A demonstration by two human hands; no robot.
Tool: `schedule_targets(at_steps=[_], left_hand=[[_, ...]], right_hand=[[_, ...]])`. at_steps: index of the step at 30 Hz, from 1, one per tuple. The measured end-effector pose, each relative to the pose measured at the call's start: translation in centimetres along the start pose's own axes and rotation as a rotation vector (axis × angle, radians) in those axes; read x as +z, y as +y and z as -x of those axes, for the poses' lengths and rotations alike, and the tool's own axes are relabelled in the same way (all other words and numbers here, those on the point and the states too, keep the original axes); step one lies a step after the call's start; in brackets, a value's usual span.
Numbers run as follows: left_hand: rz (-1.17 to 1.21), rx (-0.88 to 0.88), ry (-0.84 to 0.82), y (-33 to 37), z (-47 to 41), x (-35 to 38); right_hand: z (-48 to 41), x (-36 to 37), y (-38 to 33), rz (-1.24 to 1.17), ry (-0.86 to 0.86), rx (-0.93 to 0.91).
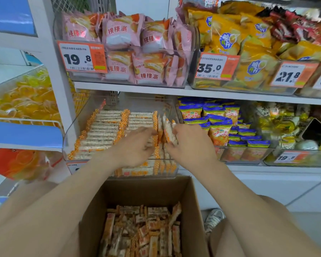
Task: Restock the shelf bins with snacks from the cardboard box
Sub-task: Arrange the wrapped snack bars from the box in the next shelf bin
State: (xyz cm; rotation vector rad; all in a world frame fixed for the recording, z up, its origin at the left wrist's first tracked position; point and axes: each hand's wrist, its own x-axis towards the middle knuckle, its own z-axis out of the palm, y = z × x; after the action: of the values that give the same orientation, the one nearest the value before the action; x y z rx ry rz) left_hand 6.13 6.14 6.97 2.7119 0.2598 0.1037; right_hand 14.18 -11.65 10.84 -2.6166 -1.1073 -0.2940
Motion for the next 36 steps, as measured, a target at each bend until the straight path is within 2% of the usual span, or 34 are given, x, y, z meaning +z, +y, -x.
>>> schedule_targets(at_steps=[3, 8, 11, 15, 17, 20, 22, 24, 27, 32, 34, 36], left_hand=[[-0.082, -0.035, -0.185, -0.4, -0.1, 0.6], [-0.119, -0.034, -0.190, -0.4, 0.0, 0.5], [-0.126, -0.044, -0.206, -0.7, 0.3, 0.4], [-0.090, -0.002, -0.168, -0.8, 0.7, 0.2], [-0.080, 0.024, -0.112, -0.8, 1.0, 0.2], [-0.114, 0.074, 0.060, -0.7, 2.7, 0.0], [-0.087, 0.147, 0.216, -0.1, 4.6, 0.4], [-0.011, 0.181, 0.260, 1.0, 6.9, 1.0], [0.026, 0.146, 0.035, 1.9, 9.5, 3.8], [-0.099, 0.035, -0.418, 0.2, 10.8, 11.8], [-0.116, -0.022, -0.497, -1.1, 11.0, 15.2], [-0.124, -0.092, -0.560, -2.5, 11.1, 18.3]], right_hand=[[-0.7, 1.2, -1.4, 0.067, 0.007, -0.040], [-1.5, 3.7, -2.7, 0.191, -0.034, 0.026], [-1.3, 4.6, -2.9, 0.127, -0.110, 0.036], [-0.3, 4.7, -2.0, -0.007, -0.186, -0.072], [0.8, 4.3, -1.4, -0.047, -0.204, -0.131], [3.0, 3.0, -0.9, -0.122, -0.077, -0.213], [4.9, 1.8, -0.9, -0.274, -0.011, -0.165], [7.1, 1.3, -0.8, -0.404, -0.072, -0.120], [9.5, 2.8, -0.3, -0.343, -0.354, -0.151], [11.9, 8.5, 0.2, -0.063, -0.849, -0.253], [12.4, 10.8, 0.7, 0.024, -0.937, -0.234], [12.6, 12.7, 1.1, 0.074, -0.933, -0.210]])
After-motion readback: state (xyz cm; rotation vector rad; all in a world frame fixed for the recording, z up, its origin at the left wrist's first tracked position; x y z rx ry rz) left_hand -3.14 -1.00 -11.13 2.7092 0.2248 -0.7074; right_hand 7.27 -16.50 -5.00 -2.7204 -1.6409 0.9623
